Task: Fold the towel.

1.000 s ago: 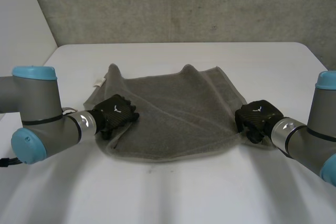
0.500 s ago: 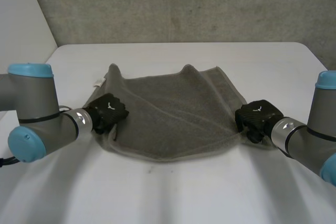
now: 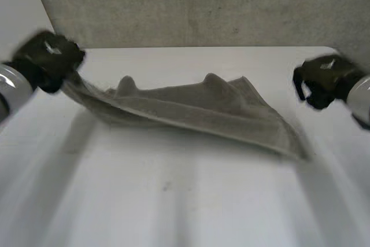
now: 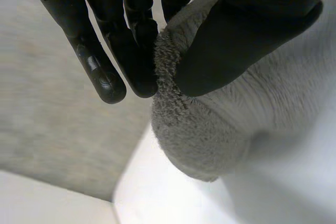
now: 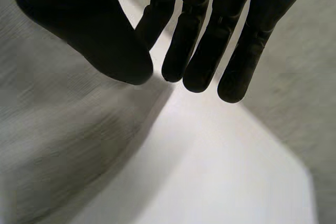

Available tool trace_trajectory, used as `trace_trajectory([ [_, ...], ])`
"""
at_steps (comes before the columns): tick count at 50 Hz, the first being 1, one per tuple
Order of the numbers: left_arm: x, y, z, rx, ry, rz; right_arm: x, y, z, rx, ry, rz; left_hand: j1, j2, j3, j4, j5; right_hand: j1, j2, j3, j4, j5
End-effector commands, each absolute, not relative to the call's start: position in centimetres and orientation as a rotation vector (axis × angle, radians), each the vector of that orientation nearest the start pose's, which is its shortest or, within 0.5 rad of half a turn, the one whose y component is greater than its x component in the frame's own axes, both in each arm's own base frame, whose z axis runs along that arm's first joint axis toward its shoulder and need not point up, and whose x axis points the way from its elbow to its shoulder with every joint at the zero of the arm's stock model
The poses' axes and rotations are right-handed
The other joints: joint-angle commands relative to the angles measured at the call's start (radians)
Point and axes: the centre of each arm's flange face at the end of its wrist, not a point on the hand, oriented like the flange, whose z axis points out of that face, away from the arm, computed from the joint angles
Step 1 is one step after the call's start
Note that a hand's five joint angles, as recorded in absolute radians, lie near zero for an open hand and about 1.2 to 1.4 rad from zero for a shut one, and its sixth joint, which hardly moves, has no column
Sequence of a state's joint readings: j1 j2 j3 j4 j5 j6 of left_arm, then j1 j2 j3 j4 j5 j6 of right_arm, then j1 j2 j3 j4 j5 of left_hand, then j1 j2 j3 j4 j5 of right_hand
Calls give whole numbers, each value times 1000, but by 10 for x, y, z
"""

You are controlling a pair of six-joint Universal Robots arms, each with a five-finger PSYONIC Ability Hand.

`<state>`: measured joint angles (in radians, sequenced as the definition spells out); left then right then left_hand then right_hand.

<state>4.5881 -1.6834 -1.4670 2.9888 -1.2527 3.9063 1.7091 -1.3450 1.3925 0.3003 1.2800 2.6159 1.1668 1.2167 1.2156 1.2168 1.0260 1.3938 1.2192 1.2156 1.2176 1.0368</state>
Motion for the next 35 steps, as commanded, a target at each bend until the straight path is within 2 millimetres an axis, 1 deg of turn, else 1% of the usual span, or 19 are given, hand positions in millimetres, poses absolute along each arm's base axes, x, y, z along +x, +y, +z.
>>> trace_trajectory([
  [1, -188, -250, 371, 969, 1802, -2248, 198, -269, 370, -1053, 2099, -2153, 229, 180, 181, 180, 196, 2, 177, 181, 179, 185],
  [2, -187, -242, 384, 929, 1777, -2306, 198, -264, 382, -1050, 2069, -2192, 229, 180, 181, 180, 196, 2, 177, 181, 179, 185],
  [3, -186, -235, 394, 891, 1765, -2355, 198, -264, 382, -1050, 2069, -2192, 229, 180, 181, 180, 196, 2, 177, 181, 179, 185],
  [5, -185, -230, 398, 858, 1775, -2389, 196, -260, 391, -1048, 2061, -2199, 229, 180, 181, 180, 196, 2, 177, 181, 179, 185],
  [7, -184, -227, 398, 831, 1808, -2399, 197, -259, 386, -1059, 2079, -2161, 229, 180, 181, 180, 196, 2, 177, 181, 179, 185],
  [9, -184, -225, 386, 826, 1925, -2351, 198, -259, 377, -1066, 2107, -2112, 229, 180, 181, 180, 196, 2, 177, 181, 179, 185],
  [10, -184, -225, 386, 826, 1926, -2350, 200, -258, 365, -1078, 2137, -2055, 229, 180, 181, 180, 196, 2, 177, 181, 179, 185],
  [11, -184, -224, 377, 831, 1988, -2306, 200, -258, 365, -1078, 2137, -2054, 229, 180, 181, 180, 196, 2, 177, 181, 179, 185],
  [12, -184, -224, 376, 831, 1989, -2306, 203, -256, 349, -1093, 2176, -1979, 229, 180, 181, 180, 196, -322, -147, -144, -146, -140],
  [13, -185, -222, 368, 843, 2041, -2271, 208, -253, 330, -1112, 2211, -1889, 229, 180, 181, 180, 196, -462, -287, -284, -286, -279],
  [14, -185, -223, 360, 849, 2084, -2241, 208, -253, 330, -1112, 2211, -1888, 229, 180, 181, 180, 196, -463, -289, -285, -287, -281],
  [16, -186, -227, 352, 853, 2129, -2211, 227, -237, 298, -1139, 2210, -1726, 229, 180, 181, 180, 196, -807, -633, -629, -631, -625],
  [17, -186, -231, 344, 854, 2168, -2180, 227, -237, 298, -1140, 2210, -1725, 229, 180, 181, 180, 196, -810, -635, -632, -633, -627],
  [18, -186, -231, 344, 854, 2168, -2180, 235, -227, 282, -1127, 2204, -1661, 229, 180, 181, 180, 196, -1016, -841, -838, -840, -834],
  [19, -187, -234, 340, 855, 2190, -2164, 243, -218, 268, -1083, 2187, -1616, 229, 180, 181, 180, 196, -1068, -893, -889, -891, -885],
  [23, -187, -239, 337, 856, 2205, -2154, 255, -204, 247, -957, 2140, -1574, 229, 180, 181, 180, 196, -1094, -920, -916, -918, -912],
  [29, -188, -249, 354, 821, 2155, -2214, 267, -186, 220, -739, 2084, -1464, 229, 180, 181, 180, 196, -1135, -961, -957, -959, -953],
  [33, -186, -258, 371, 739, 2120, -2270, 276, -178, 208, -690, 2076, -1387, 229, 180, 181, 180, 196, -1156, -982, -978, -980, -974],
  [35, -186, -260, 374, 719, 2119, -2282, 294, -169, 191, -709, 2066, -1301, 229, 180, 181, 180, 196, -1171, -996, -993, -995, -988],
])
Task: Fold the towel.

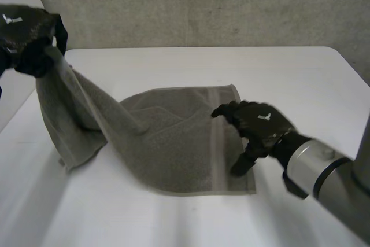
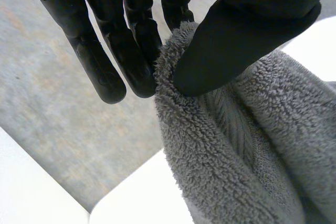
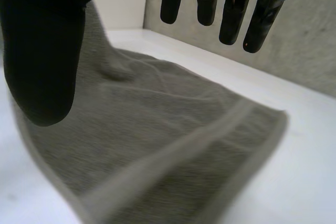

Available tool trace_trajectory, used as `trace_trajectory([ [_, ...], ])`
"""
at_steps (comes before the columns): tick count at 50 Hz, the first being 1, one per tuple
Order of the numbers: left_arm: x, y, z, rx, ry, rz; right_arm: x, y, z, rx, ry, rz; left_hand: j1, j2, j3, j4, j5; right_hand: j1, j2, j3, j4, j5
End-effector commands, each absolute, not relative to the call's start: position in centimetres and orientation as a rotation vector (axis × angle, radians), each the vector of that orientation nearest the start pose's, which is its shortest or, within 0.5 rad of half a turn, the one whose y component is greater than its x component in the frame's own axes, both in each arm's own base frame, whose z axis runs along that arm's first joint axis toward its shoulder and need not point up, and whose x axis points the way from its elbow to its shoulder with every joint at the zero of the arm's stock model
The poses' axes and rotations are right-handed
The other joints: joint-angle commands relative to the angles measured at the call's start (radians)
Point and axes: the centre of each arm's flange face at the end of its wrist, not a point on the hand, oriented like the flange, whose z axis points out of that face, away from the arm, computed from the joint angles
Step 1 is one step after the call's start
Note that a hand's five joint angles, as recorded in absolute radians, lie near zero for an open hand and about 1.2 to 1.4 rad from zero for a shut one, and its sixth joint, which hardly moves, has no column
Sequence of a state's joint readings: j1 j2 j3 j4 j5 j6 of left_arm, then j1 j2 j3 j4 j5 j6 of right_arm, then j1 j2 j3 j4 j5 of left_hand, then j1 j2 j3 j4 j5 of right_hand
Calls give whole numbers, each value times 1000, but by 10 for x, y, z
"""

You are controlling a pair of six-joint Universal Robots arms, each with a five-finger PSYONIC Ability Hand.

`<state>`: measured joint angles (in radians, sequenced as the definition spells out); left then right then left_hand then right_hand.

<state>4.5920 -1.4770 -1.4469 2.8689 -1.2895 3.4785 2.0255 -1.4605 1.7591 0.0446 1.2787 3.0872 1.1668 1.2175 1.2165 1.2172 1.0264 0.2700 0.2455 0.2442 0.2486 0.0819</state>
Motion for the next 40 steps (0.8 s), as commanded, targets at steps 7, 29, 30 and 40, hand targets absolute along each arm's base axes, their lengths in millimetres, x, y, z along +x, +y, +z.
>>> trace_trajectory([
  [7, -186, -265, 380, 660, 2163, -2302, 314, -171, 172, -677, 2055, -1240, 229, 179, 180, 179, 195, -53, -28, -27, -31, -39],
  [29, -185, -279, 391, 529, 2202, -2350, 374, -163, 110, -502, 2036, -1166, 229, 179, 180, 179, 195, 93, 118, 119, 115, 107],
  [30, -185, -280, 390, 529, 2204, -2349, 374, -163, 110, -502, 2036, -1166, 229, 179, 180, 179, 195, 94, 118, 120, 115, 107],
  [40, -184, -283, 383, 517, 2234, -2313, 357, -188, 103, -461, 2136, -1314, 229, 179, 180, 179, 195, 862, 887, 888, 884, 876],
])
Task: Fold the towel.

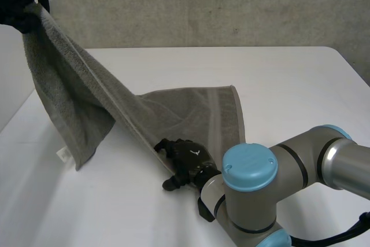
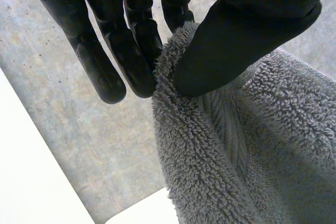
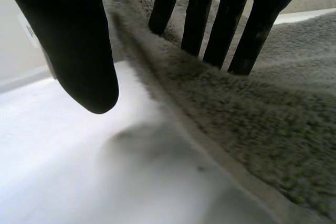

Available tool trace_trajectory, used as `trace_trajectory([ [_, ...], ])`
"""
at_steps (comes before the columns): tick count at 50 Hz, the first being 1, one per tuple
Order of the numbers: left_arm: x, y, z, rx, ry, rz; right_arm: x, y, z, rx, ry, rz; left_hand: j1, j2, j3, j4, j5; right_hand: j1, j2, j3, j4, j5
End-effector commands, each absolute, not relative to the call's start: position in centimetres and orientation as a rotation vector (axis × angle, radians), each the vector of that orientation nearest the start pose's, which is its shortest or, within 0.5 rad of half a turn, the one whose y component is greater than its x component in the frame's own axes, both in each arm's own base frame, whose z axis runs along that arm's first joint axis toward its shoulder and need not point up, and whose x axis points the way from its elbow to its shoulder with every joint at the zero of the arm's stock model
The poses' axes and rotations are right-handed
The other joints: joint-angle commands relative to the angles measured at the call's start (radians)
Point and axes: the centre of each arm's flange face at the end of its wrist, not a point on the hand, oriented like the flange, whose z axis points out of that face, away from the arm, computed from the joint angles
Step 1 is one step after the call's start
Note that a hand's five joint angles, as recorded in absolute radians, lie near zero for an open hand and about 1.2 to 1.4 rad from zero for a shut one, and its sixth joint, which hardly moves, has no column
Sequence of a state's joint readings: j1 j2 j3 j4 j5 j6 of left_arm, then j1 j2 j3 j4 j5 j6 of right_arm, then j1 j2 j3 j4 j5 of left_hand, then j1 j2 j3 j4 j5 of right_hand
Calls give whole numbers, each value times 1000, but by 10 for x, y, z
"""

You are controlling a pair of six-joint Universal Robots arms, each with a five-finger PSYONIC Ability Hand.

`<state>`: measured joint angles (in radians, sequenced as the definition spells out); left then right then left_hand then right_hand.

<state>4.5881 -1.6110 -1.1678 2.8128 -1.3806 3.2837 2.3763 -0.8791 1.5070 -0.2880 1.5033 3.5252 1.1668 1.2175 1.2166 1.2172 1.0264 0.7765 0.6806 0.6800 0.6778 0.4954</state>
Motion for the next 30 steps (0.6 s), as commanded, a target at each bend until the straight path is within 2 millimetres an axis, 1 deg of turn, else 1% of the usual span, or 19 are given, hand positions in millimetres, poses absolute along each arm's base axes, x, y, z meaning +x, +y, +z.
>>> trace_trajectory([
  [1, -184, -284, 381, 517, 2241, -2306, 357, -188, 103, -461, 2136, -1314, 229, 179, 180, 179, 195, 357, 452, 453, 455, 463],
  [3, -185, -284, 379, 518, 2250, -2298, 333, -218, 118, -396, 2169, -1423, 229, 179, 180, 179, 195, 618, 714, 715, 717, 725],
  [6, -184, -284, 374, 520, 2268, -2281, 320, -232, 129, -366, 2172, -1483, 229, 179, 180, 179, 195, 620, 716, 716, 718, 726],
  [8, -183, -285, 371, 518, 2276, -2268, 297, -256, 150, -346, 2161, -1583, 229, 179, 180, 179, 195, 620, 716, 716, 718, 726],
  [9, -182, -285, 368, 517, 2287, -2254, 296, -256, 150, -346, 2161, -1583, 229, 179, 180, 179, 195, 620, 716, 716, 718, 726],
  [11, -182, -285, 364, 517, 2302, -2238, 279, -274, 178, -404, 2105, -1695, 229, 179, 180, 179, 195, 620, 716, 716, 718, 726],
  [12, -181, -284, 362, 517, 2311, -2226, 279, -274, 178, -404, 2105, -1696, 229, 179, 180, 179, 195, 620, 716, 716, 718, 726],
  [14, -181, -283, 359, 521, 2321, -2213, 266, -284, 217, -523, 2015, -1853, 229, 179, 180, 179, 195, 620, 716, 716, 718, 726],
  [15, -181, -283, 359, 521, 2322, -2213, 265, -284, 217, -524, 2014, -1854, 229, 179, 180, 179, 195, 620, 716, 716, 718, 726],
  [16, -181, -282, 357, 521, 2327, -2208, 259, -286, 237, -588, 1965, -1935, 229, 179, 180, 179, 195, 620, 716, 716, 718, 726],
  [17, -181, -281, 355, 521, 2338, -2197, 259, -286, 237, -588, 1964, -1936, 229, 179, 180, 179, 195, 620, 716, 716, 718, 726],
  [19, -181, -280, 354, 525, 2342, -2195, 246, -286, 283, -680, 1887, -2062, 229, 179, 180, 179, 195, 620, 716, 716, 718, 726],
  [20, -183, -278, 353, 537, 2350, -2194, 246, -286, 283, -680, 1887, -2063, 229, 179, 180, 179, 195, 620, 716, 716, 718, 726],
  [22, -185, -276, 353, 547, 2354, -2195, 237, -278, 327, -730, 1858, -2100, 229, 179, 180, 179, 195, 620, 716, 716, 718, 726],
  [23, -185, -276, 353, 547, 2354, -2195, 237, -278, 327, -730, 1858, -2100, 229, 179, 180, 179, 195, 620, 716, 716, 718, 726],
  [24, -186, -273, 354, 553, 2350, -2202, 236, -274, 343, -749, 1856, -2093, 229, 179, 180, 179, 195, 620, 716, 716, 718, 726],
  [27, -190, -260, 367, 578, 2307, -2261, 232, -267, 369, -798, 1860, -2087, 229, 179, 180, 179, 195, 620, 716, 716, 718, 726],
  [28, -192, -253, 374, 588, 2281, -2291, 232, -267, 369, -799, 1860, -2087, 229, 179, 180, 179, 195, 620, 716, 716, 718, 726],
  [30, -192, -248, 380, 593, 2259, -2315, 228, -262, 387, -891, 1860, -2121, 229, 179, 180, 179, 195, 620, 716, 716, 718, 726],
])
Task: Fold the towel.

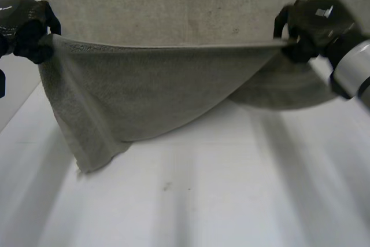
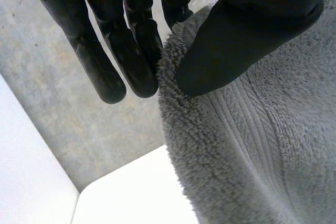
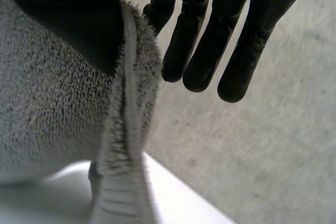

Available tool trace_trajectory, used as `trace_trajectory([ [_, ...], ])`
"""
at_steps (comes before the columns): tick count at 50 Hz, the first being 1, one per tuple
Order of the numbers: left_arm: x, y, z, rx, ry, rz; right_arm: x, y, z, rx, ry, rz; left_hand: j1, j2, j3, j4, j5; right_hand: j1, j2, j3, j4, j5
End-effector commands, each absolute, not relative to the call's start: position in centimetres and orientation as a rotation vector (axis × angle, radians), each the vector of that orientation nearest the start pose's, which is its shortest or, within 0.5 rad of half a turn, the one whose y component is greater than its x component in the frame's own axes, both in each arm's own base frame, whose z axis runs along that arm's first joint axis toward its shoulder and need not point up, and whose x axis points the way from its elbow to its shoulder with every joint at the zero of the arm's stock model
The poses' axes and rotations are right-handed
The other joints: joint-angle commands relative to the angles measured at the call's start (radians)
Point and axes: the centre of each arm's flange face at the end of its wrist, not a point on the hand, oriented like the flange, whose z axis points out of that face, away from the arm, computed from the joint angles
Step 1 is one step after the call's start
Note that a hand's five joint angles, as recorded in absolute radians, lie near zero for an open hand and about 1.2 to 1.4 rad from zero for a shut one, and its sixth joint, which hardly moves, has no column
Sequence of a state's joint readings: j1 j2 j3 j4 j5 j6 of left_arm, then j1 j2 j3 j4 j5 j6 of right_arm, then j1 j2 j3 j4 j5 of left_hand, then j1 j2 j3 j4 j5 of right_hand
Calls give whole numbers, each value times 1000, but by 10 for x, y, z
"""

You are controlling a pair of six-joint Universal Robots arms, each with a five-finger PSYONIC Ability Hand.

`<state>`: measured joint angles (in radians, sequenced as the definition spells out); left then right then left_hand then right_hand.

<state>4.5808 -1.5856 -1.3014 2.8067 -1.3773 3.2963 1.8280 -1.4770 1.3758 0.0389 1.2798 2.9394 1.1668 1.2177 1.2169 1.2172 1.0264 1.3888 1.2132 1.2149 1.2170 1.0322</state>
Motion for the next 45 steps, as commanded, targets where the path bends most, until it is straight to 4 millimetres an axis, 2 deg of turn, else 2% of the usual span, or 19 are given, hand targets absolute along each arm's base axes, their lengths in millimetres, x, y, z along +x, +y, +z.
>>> trace_trajectory([
  [1, -192, -248, 380, 593, 2258, -2315, 228, -262, 387, -891, 1860, -2121, 229, 179, 179, 179, 195, 7, 183, 181, 179, 190],
  [6, -191, -243, 384, 595, 2241, -2328, 220, -256, 394, -1039, 1941, -2136, 229, 179, 179, 179, 195, 7, 183, 181, 179, 190],
  [11, -193, -249, 368, 631, 2292, -2246, 219, -253, 376, -1204, 2059, -2019, 229, 179, 179, 179, 195, 7, 183, 181, 179, 190],
  [16, -197, -273, 321, 688, 2431, -2034, 228, -281, 314, -1355, 2230, -1749, 229, 179, 179, 179, 195, 7, 183, 181, 179, 190],
  [19, -202, -288, 293, 739, 2505, -1920, 231, -287, 301, -1377, 2251, -1703, 229, 179, 179, 179, 195, 7, 183, 181, 179, 190],
  [21, -207, -294, 281, 764, 2535, -1882, 238, -304, 275, -1396, 2289, -1638, 229, 179, 179, 179, 195, 7, 183, 181, 179, 190],
  [25, -230, -322, 274, 823, 2496, -1950, 244, -333, 268, -1363, 2266, -1762, 229, 179, 179, 179, 195, 7, 183, 181, 179, 190],
  [27, -238, -333, 285, 826, 2426, -2046, 254, -360, 280, -1310, 2156, -2032, 229, 179, 179, 179, 195, 7, 183, 181, 179, 190],
  [28, -238, -333, 285, 826, 2426, -2046, 254, -360, 280, -1309, 2156, -2033, 229, 179, 179, 179, 195, 7, 183, 181, 179, 190],
  [29, -242, -346, 299, 809, 2333, -2152, 258, -372, 297, -1245, 2055, -2221, 229, 179, 179, 179, 195, 7, 183, 181, 179, 190],
  [30, -245, -357, 318, 776, 2217, -2274, 258, -372, 297, -1244, 2054, -2223, 229, 179, 179, 179, 195, 7, 183, 181, 179, 190],
  [31, -245, -357, 319, 775, 2216, -2275, 260, -383, 315, -1166, 1928, -2410, 229, 179, 179, 179, 195, 7, 183, 181, 179, 190],
  [32, -247, -366, 341, 732, 2081, -2402, 262, -390, 337, -1080, 1760, -2593, 229, 179, 179, 179, 195, 7, 183, 181, 179, 190],
  [33, -248, -372, 364, 683, 1940, -2526, 262, -390, 337, -1079, 1758, -2594, 229, 179, 179, 179, 195, 7, 183, 181, 179, 190],
  [35, -248, -375, 385, 640, 1809, -2627, 260, -388, 387, -891, 1427, -2884, 229, 179, 179, 179, 195, 7, 183, 181, 179, 190],
  [36, -248, -375, 402, 602, 1706, -2706, 260, -388, 387, -890, 1425, -2885, 229, 179, 179, 179, 195, 7, 183, 181, 179, 190],
  [41, -243, -368, 422, 513, 1639, -2796, 257, -371, 409, -839, 1295, -2932, 229, 179, 179, 179, 195, 7, 183, 181, 179, 190],
  [43, -241, -365, 419, 486, 1687, -2787, 258, -367, 402, -884, 1336, -2879, 229, 179, 179, 179, 195, 7, 183, 181, 179, 190],
  [45, -234, -364, 395, 454, 1847, -2706, 259, -363, 386, -970, 1415, -2773, 229, 179, 179, 179, 195, 7, 183, 181, 179, 190],
])
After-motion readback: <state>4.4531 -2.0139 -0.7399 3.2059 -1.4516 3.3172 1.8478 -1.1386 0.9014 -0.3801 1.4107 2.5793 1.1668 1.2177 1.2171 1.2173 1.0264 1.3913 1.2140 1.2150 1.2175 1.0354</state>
